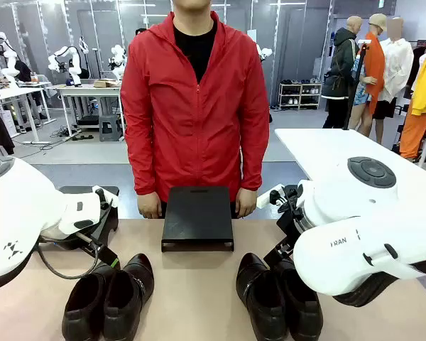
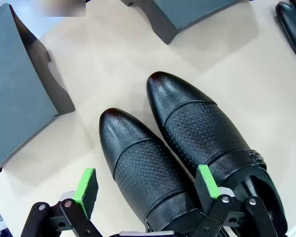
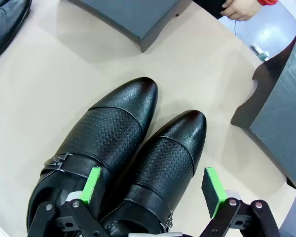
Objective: Place the shoes on the stand as instructed by the person.
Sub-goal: Pick up one pair of Shoes and place it on the Shoes Stand indicated by the person.
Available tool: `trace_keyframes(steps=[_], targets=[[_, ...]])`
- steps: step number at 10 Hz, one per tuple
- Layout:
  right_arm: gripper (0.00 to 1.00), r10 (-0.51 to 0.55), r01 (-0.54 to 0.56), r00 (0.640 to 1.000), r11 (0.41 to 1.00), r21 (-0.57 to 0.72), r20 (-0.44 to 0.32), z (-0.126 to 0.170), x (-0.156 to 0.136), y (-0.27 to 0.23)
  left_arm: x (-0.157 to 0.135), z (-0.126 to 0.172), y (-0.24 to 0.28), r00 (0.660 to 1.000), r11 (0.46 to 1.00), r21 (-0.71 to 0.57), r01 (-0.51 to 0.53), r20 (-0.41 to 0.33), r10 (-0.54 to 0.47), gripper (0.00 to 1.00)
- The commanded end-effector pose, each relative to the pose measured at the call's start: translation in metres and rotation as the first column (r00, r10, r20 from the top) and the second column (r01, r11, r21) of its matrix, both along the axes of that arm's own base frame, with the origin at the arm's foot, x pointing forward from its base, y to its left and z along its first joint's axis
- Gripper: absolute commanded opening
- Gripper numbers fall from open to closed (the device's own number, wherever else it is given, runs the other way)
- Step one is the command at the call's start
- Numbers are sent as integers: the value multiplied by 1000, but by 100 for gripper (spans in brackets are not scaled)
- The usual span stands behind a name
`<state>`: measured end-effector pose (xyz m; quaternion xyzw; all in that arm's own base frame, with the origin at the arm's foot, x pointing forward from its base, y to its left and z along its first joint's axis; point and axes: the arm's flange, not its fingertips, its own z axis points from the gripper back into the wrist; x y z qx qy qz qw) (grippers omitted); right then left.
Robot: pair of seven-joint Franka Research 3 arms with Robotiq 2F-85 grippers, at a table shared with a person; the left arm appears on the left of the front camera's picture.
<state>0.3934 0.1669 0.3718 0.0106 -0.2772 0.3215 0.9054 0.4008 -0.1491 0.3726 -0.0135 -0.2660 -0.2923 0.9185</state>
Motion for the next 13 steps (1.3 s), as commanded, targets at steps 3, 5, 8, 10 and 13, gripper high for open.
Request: trace_keyframes(steps=[3, 5, 8, 10, 13], targets=[[100, 0, 0, 1000, 1000, 0, 0, 0, 0, 0, 0, 0, 0, 1000, 1000, 0, 0, 0, 0, 100], [100, 0, 0, 1000, 1000, 0, 0, 0, 0, 0, 0, 0, 0, 1000, 1000, 0, 0, 0, 0, 100], [100, 0, 0, 1000, 1000, 0, 0, 0, 0, 0, 0, 0, 0, 1000, 1000, 0, 0, 0, 0, 100], [100, 0, 0, 1000, 1000, 0, 0, 0, 0, 0, 0, 0, 0, 1000, 1000, 0, 0, 0, 0, 100], [100, 0, 0, 1000, 1000, 0, 0, 0, 0, 0, 0, 0, 0, 1000, 1000, 0, 0, 0, 0, 100]])
